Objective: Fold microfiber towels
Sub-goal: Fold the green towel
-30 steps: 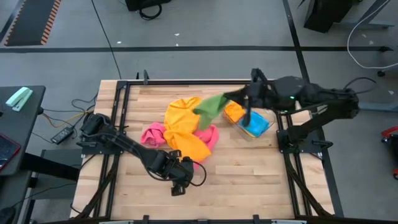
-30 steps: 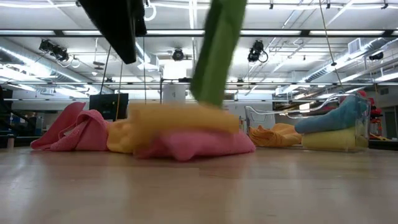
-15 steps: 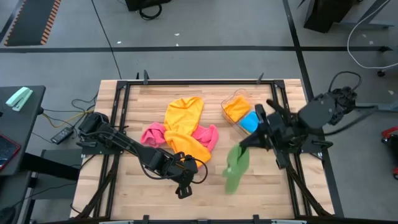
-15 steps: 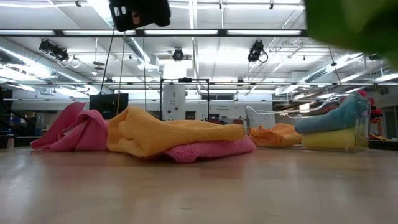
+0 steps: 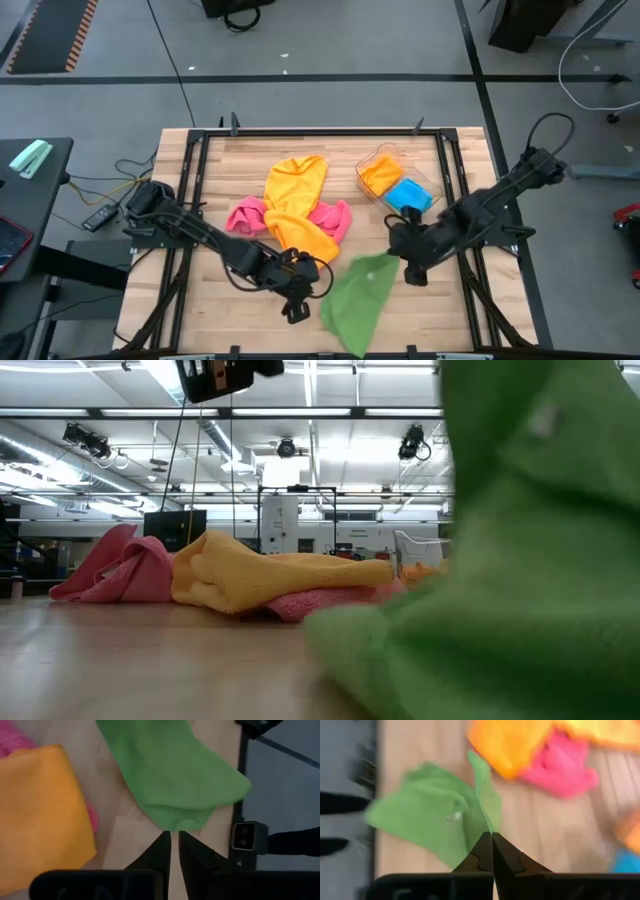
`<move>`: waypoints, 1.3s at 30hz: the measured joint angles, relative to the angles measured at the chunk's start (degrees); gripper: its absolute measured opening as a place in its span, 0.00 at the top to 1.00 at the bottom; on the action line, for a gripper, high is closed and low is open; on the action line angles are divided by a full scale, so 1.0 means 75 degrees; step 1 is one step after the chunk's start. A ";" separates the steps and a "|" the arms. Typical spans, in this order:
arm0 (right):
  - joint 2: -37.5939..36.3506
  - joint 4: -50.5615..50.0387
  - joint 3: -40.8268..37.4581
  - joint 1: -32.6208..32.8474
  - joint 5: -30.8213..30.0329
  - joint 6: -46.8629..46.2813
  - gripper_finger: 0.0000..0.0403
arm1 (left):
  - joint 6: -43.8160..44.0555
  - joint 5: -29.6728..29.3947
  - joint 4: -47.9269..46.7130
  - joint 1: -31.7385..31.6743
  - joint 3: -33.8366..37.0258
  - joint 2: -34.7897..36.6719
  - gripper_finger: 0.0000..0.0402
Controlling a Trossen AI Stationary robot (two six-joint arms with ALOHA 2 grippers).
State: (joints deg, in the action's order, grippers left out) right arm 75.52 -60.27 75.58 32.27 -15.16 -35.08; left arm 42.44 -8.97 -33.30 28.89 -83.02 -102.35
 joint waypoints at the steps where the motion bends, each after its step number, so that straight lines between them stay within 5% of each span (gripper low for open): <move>1: -0.0020 -0.0197 -0.0200 -0.0035 -0.0026 -0.0145 1.00 | -0.0003 0.0001 0.0033 0.0005 0.0000 0.0000 0.89; 13: -0.0035 0.1155 -0.2819 -0.0866 -0.0048 0.0526 0.92 | -0.0377 -0.0779 0.0447 0.0034 0.0000 -0.0085 0.88; 20: -0.0032 0.1419 -0.3609 -0.1589 0.1424 -0.0107 0.79 | -0.1388 -0.0810 0.1366 0.0084 0.0000 -0.0765 0.86; 29: -0.0035 0.0336 -0.3419 -0.2050 0.3005 -0.0721 0.58 | -0.2503 -0.0287 0.2370 0.0081 0.0000 -0.1572 0.73; 39: -0.0032 0.0244 -0.2360 -0.1543 0.3199 -0.0584 0.55 | -0.4121 0.0354 0.2424 0.0079 0.0006 -0.2154 0.63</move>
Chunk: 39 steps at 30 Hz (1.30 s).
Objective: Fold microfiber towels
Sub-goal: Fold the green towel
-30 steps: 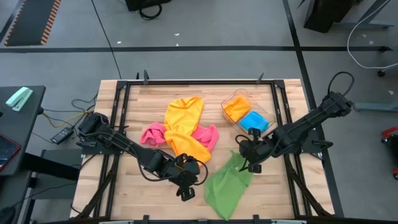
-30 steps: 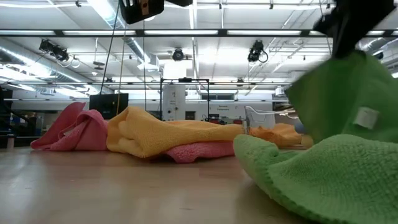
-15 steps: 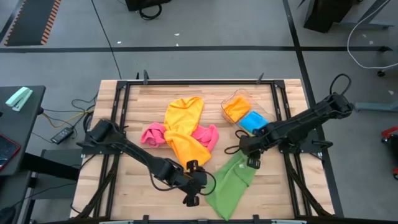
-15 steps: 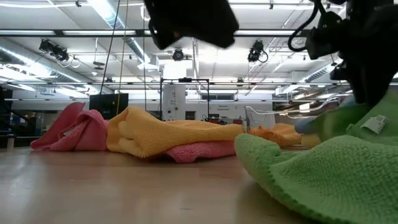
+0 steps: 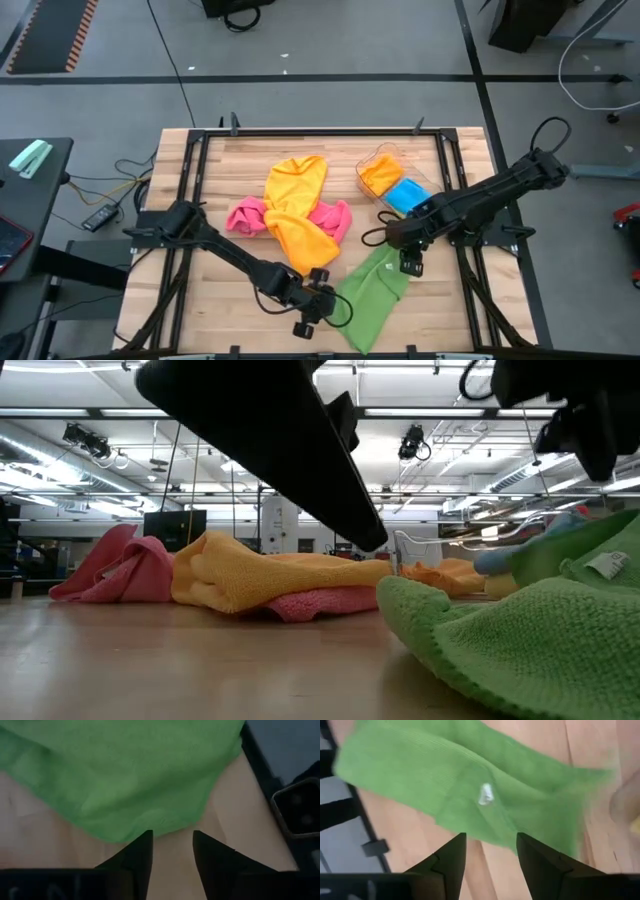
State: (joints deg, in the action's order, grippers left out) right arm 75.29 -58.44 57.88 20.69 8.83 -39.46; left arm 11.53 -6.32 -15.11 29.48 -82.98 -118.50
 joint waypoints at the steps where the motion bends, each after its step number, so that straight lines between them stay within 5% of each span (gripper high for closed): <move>1: -0.0002 -0.0023 0.0129 0.0077 -0.0058 0.0000 0.55 | -0.0128 -0.0075 0.0102 -0.0001 -0.0002 -0.0033 0.62; 8: -0.0003 0.0054 0.0784 0.0699 -0.1187 -0.0215 0.55 | -0.1166 -0.0637 0.0204 -0.0001 -0.0006 -0.0060 0.62; 22: -0.0003 0.1613 0.0841 0.1647 -0.2682 -0.1628 0.55 | -0.0971 0.0101 0.0482 -0.0324 0.0000 -0.0480 0.63; 28: -0.0003 0.1601 0.0832 0.1871 -0.3073 -0.1798 0.55 | -0.0962 0.0634 0.0067 -0.0391 -0.0006 -0.0477 0.74; 34: -0.0003 0.1647 0.0832 0.1867 -0.3120 -0.1798 0.55 | -0.0761 0.0681 -0.0205 -0.0412 -0.0006 -0.0468 0.96; 39: -0.0003 0.1670 0.0832 0.1975 -0.3176 -0.1650 0.55 | -0.0612 0.0734 -0.0621 -0.0403 -0.0009 -0.0156 0.98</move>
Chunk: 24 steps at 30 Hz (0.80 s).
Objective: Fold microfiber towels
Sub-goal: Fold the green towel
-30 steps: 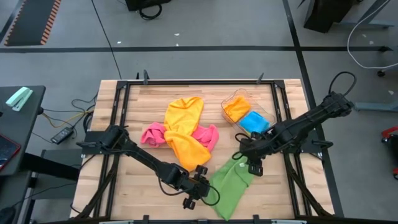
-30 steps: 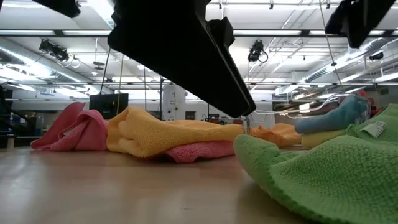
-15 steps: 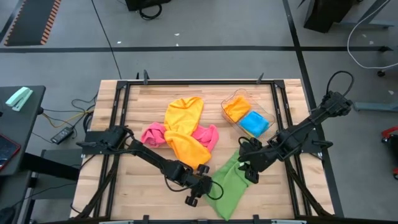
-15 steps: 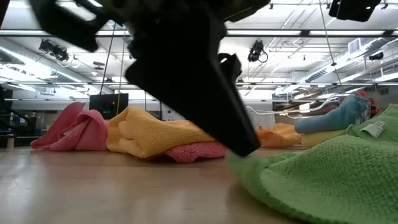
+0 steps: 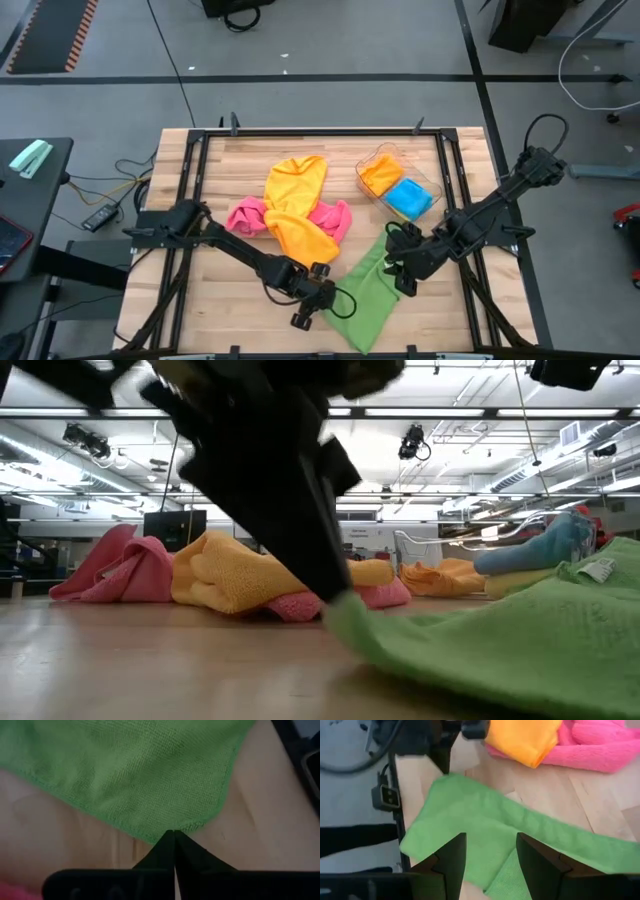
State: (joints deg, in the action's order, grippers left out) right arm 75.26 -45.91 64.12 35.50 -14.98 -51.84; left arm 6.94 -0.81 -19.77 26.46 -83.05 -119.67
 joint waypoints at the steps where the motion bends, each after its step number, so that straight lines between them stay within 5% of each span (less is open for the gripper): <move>1: 0.0000 0.0052 -0.0036 0.0049 -0.0019 0.0081 0.55 | 0.0029 0.0071 -0.0177 0.0000 -0.0029 0.0088 0.98; 16: 0.0006 0.3084 -0.2238 0.0106 0.0783 -0.0263 0.55 | 0.1124 0.0482 -0.3839 -0.0026 -0.0186 0.1807 0.99; 24: 0.0006 0.3067 -0.2250 0.0063 0.0804 0.0051 0.55 | 0.0620 0.0227 -0.2720 0.0097 -0.0186 0.2144 0.85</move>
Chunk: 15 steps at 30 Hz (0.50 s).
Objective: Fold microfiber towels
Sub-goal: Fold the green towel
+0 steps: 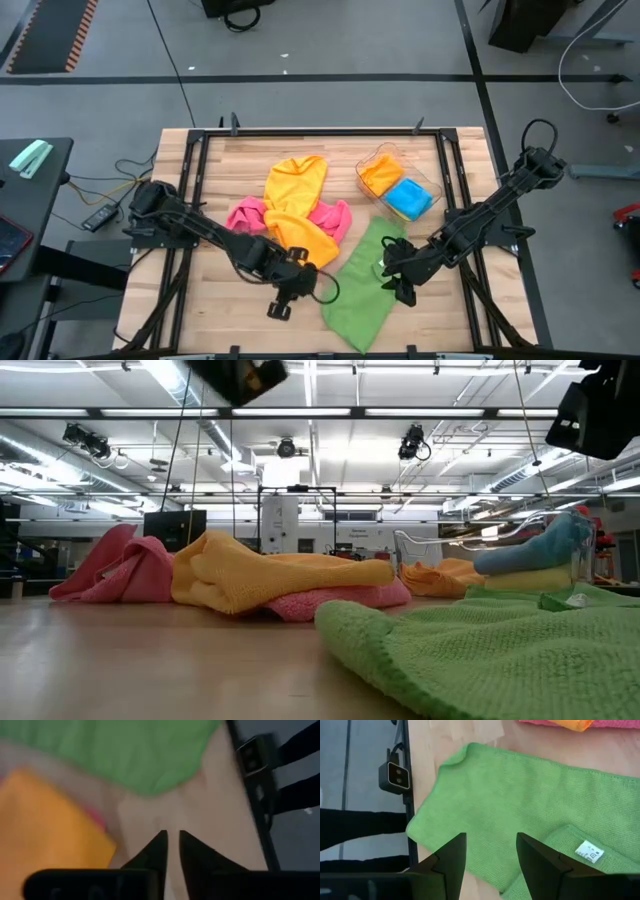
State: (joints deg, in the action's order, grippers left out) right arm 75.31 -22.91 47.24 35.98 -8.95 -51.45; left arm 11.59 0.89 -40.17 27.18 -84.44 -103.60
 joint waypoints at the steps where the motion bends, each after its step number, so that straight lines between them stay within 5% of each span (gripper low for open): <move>1: 0.0000 0.0009 0.0000 -0.0025 0.0000 -0.0062 0.55 | -0.0085 -0.0158 0.0319 0.0046 -0.0003 -0.0076 0.82; 8: 0.0000 0.0054 0.0000 -0.0042 -0.0116 -0.0525 0.55 | -0.0176 -0.0380 0.1562 0.0045 0.0000 -0.1025 0.64; 15: 0.0000 0.0133 0.0000 -0.0042 -0.0171 -0.0722 0.55 | -0.0226 0.0018 0.2635 -0.0038 0.0003 -0.2066 0.56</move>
State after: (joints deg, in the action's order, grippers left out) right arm 75.31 -21.92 47.24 35.66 -10.23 -56.87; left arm 9.89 1.02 -20.41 26.89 -84.42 -119.09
